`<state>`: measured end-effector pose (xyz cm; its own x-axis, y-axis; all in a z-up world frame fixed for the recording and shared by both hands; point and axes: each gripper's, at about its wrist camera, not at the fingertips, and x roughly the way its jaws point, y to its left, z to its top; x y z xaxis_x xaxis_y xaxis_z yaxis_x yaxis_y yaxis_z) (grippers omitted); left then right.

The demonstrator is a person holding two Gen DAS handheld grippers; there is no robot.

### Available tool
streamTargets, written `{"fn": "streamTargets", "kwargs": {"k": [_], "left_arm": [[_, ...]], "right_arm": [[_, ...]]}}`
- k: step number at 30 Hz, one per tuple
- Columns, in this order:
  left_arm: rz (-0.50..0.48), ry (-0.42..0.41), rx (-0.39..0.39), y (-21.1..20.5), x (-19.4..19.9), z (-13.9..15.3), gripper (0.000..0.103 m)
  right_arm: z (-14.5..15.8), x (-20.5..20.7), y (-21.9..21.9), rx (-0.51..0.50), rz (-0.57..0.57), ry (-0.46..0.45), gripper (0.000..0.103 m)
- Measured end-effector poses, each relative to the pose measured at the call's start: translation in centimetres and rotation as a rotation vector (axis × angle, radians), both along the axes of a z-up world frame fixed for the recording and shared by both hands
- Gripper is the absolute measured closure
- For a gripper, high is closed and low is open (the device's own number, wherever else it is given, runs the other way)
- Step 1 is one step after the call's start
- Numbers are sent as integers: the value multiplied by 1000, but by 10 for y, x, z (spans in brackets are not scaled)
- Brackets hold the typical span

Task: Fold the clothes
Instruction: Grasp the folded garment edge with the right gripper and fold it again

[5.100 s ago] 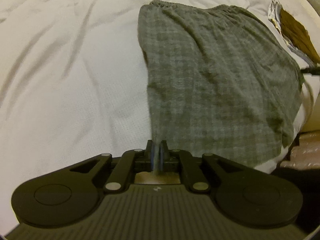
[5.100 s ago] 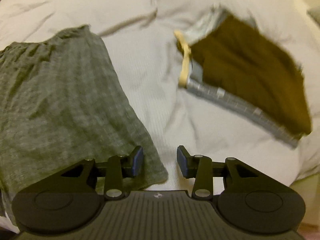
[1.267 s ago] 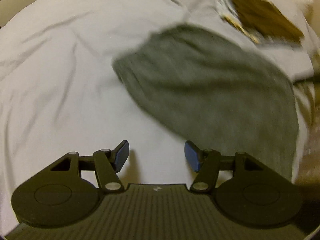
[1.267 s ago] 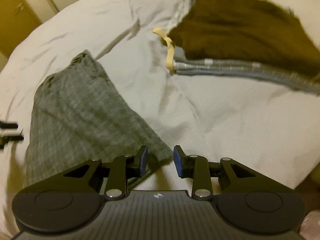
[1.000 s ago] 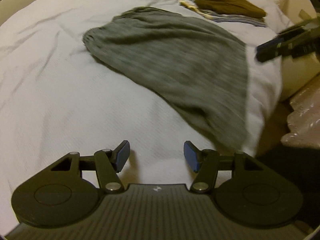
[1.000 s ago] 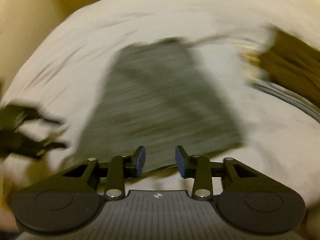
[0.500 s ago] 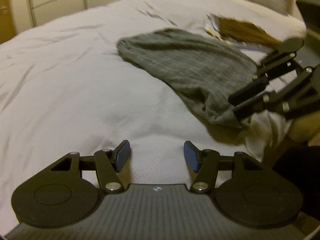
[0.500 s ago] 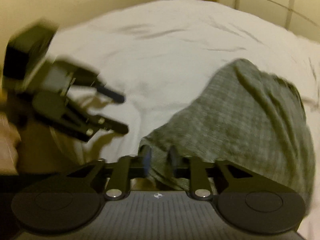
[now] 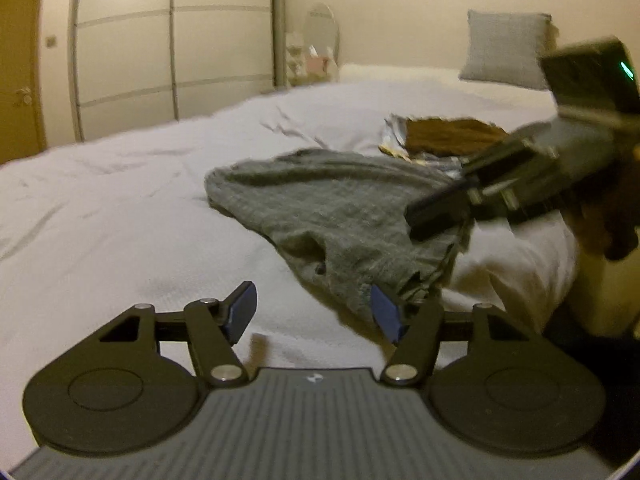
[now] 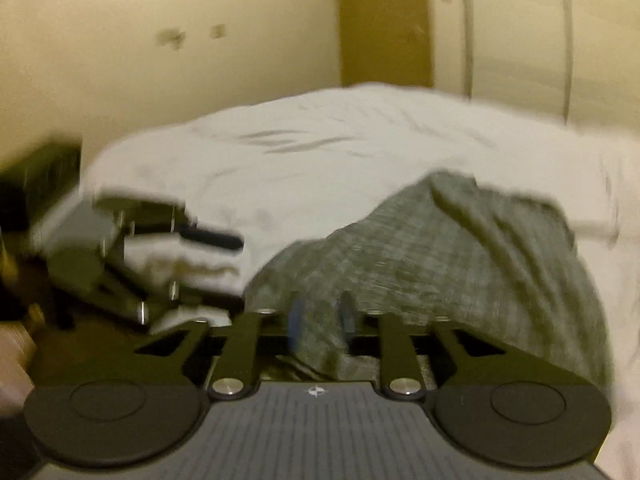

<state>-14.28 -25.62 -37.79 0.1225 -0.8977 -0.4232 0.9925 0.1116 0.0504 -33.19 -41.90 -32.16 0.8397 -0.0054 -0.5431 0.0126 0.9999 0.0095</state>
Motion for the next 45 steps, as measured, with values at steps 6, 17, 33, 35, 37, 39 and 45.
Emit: {"fn": "streamTargets", "kwargs": {"k": [6, 17, 33, 35, 37, 39, 45], "left_arm": [[120, 74, -54, 5, 1, 12, 42], [229, 1, -23, 31, -18, 24, 38], [228, -5, 12, 32, -31, 17, 34], [221, -22, 17, 30, -34, 18, 32], [207, -32, 15, 29, -37, 19, 28], [190, -27, 12, 22, -40, 20, 23], [135, -29, 55, -29, -52, 14, 15]], "right_arm": [[-17, -9, 38, -249, 77, -22, 68], [-37, 2, 62, -535, 180, 37, 67], [-35, 3, 48, -481, 155, 26, 97], [-27, -1, 42, -424, 117, -6, 101], [-16, -7, 31, -337, 66, -45, 101], [-3, -15, 16, -222, 6, -90, 100], [17, -25, -7, -70, -53, -148, 100]]}}
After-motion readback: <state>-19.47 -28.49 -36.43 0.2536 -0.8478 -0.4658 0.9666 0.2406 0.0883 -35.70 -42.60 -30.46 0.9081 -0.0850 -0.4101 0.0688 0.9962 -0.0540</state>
